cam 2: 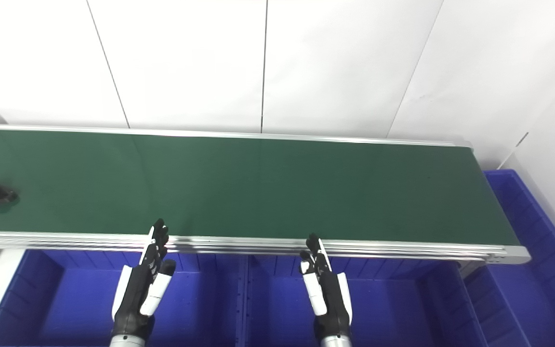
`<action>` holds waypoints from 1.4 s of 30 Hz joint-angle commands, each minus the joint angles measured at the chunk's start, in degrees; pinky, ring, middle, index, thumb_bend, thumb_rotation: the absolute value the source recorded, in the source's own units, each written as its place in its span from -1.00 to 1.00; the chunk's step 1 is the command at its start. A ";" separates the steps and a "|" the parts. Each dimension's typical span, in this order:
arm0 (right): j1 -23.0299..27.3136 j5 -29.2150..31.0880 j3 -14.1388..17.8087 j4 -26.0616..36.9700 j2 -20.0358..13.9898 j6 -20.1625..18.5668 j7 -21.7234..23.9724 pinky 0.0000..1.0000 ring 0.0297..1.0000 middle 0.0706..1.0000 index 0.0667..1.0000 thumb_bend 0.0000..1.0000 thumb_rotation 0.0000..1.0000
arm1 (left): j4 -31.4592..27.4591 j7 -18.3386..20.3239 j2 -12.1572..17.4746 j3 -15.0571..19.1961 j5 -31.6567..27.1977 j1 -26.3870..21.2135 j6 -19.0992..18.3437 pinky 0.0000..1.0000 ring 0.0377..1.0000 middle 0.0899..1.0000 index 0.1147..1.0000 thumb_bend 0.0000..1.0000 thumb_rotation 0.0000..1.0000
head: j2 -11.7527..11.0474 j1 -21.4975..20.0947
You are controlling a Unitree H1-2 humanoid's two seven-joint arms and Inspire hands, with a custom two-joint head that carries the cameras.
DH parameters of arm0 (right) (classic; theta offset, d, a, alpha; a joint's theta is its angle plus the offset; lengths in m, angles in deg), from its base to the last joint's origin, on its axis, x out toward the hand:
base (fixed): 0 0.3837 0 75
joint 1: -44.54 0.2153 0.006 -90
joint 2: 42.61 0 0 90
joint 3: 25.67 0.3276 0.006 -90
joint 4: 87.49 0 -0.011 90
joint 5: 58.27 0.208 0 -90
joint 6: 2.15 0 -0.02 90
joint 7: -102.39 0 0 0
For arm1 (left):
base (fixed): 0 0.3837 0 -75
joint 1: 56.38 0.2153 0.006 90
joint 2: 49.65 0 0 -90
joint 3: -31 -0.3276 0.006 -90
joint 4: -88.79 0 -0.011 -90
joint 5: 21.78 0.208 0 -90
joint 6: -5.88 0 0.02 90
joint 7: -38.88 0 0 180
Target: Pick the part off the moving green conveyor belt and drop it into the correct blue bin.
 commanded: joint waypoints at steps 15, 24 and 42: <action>0.44 -0.95 -0.29 1.29 -0.09 1.68 -0.11 0.79 0.87 0.96 0.96 0.73 0.85 | -5.00 1.21 0.30 -0.49 -2.83 1.95 -2.17 1.00 1.00 1.00 1.00 0.37 0.85 | 0.34 0.78; -0.20 0.68 0.79 3.82 0.23 -0.15 -0.03 0.82 0.87 0.93 0.94 0.84 0.88 | -5.24 1.35 0.98 -0.55 -2.25 1.28 -1.92 1.00 1.00 1.00 1.00 0.34 0.85 | 0.75 1.08; -0.21 0.08 0.29 2.89 1.07 0.82 -0.26 0.77 0.86 0.92 0.93 0.80 0.81 | -3.39 0.86 1.25 -0.69 -1.63 0.32 -1.49 1.00 1.00 1.00 1.00 0.28 0.82 | -0.33 -0.02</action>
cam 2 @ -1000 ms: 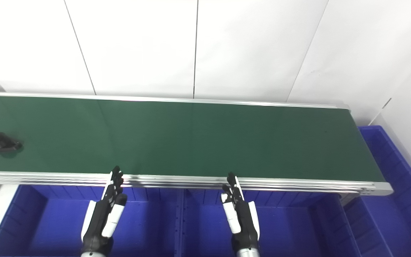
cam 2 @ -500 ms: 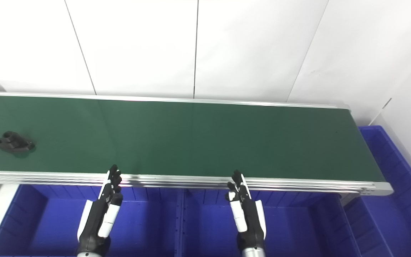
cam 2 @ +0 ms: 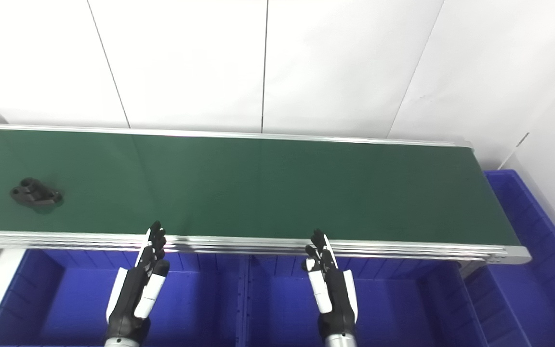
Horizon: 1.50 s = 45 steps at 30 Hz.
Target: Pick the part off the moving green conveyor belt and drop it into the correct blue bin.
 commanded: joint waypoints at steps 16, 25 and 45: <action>0.42 -0.73 -1.24 -0.04 0.51 1.85 0.30 0.81 0.85 0.93 0.94 0.76 0.85 | -0.33 -0.43 -0.40 -0.37 -0.33 -0.56 1.75 1.00 1.00 1.00 1.00 0.33 0.84 | -0.31 0.16; 0.45 -0.20 -1.14 -0.20 0.47 1.78 0.46 0.81 0.86 0.94 0.95 0.77 0.84 | -0.23 -0.56 -0.49 -0.52 -0.36 -0.34 1.74 1.00 1.00 1.00 1.00 0.33 0.84 | -0.66 0.08; -0.31 1.10 -0.28 -2.70 -0.89 4.94 1.17 0.83 0.87 0.94 0.97 0.70 0.84 | 2.95 -1.94 -1.82 -1.32 0.60 0.23 4.16 1.00 1.00 1.00 1.00 0.31 0.85 | -6.83 6.60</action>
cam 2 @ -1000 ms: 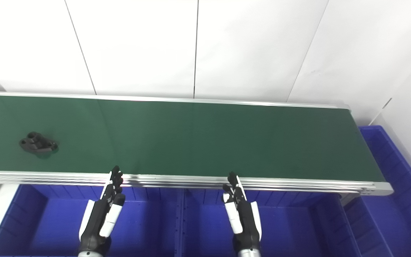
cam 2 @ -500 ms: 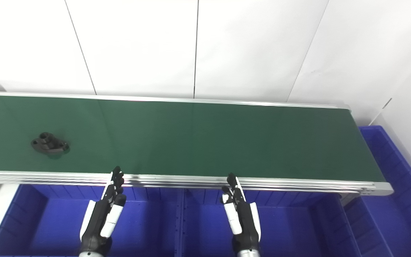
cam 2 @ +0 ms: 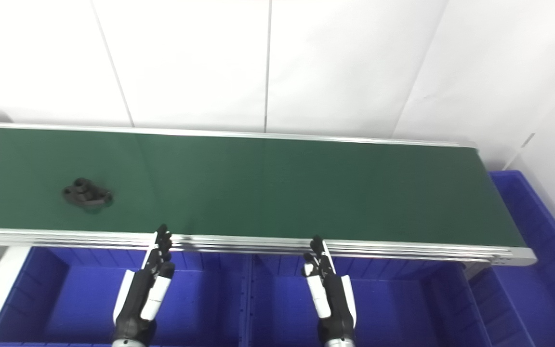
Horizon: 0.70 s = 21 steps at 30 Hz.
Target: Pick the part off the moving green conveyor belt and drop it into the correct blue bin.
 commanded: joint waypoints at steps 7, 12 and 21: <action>0.85 2.46 1.66 -6.08 -2.27 9.78 2.04 0.84 0.86 0.94 0.98 0.73 0.85 | 5.92 -3.51 -1.98 -1.25 3.15 -1.06 7.88 1.00 1.00 1.00 1.00 0.29 0.75 | -5.16 4.76; 1.78 3.85 2.58 -9.94 -3.40 12.62 3.25 0.84 0.90 0.96 1.00 0.75 0.87 | 8.29 -4.94 -2.72 -1.72 4.65 -1.69 9.33 1.00 1.00 1.00 1.00 0.35 0.72 | -7.17 7.19; 2.20 5.41 3.10 -11.47 -4.54 13.30 5.00 0.95 0.95 1.00 1.00 0.73 0.94 | 9.69 -5.17 -3.76 -1.96 3.52 -2.19 9.55 0.99 1.00 1.00 1.00 0.38 0.64 | -8.12 9.10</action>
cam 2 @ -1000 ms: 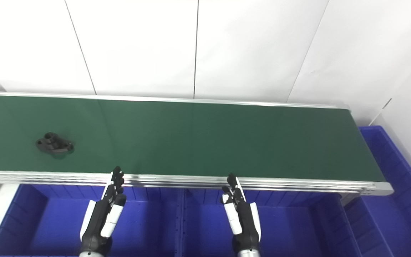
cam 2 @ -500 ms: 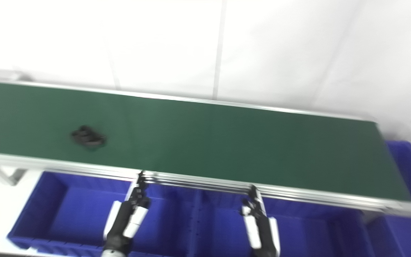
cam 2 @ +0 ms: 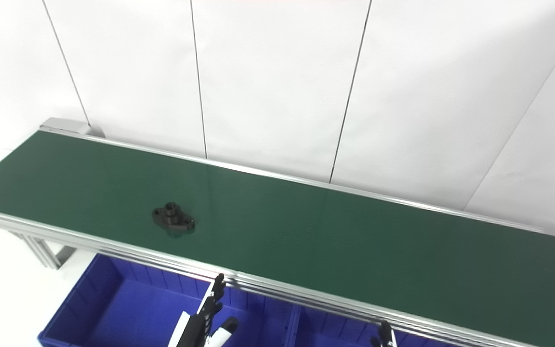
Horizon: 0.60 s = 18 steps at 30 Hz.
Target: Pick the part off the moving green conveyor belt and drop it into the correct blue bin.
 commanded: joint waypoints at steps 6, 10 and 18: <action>0.80 0.40 0.42 -0.78 0.04 5.08 1.05 0.94 0.96 1.00 1.00 0.67 0.93 | 0.36 -0.42 -3.18 -1.65 -0.95 -1.02 2.43 0.97 1.00 1.00 1.00 0.36 0.63 | -1.32 -0.54; 1.04 1.14 0.45 -1.42 0.24 5.60 1.37 0.92 0.96 1.00 1.00 0.65 0.89 | 0.43 -0.46 -3.06 -1.61 -0.76 -1.11 2.20 0.98 1.00 1.00 1.00 0.36 0.63 | -1.28 -1.09; 0.73 -0.78 0.06 0.04 0.57 4.43 0.28 0.92 0.92 0.98 1.00 0.67 0.84 | -0.27 -0.16 -2.88 -1.70 -0.75 -0.92 1.59 1.00 1.00 1.00 1.00 0.40 0.64 | -0.12 -2.00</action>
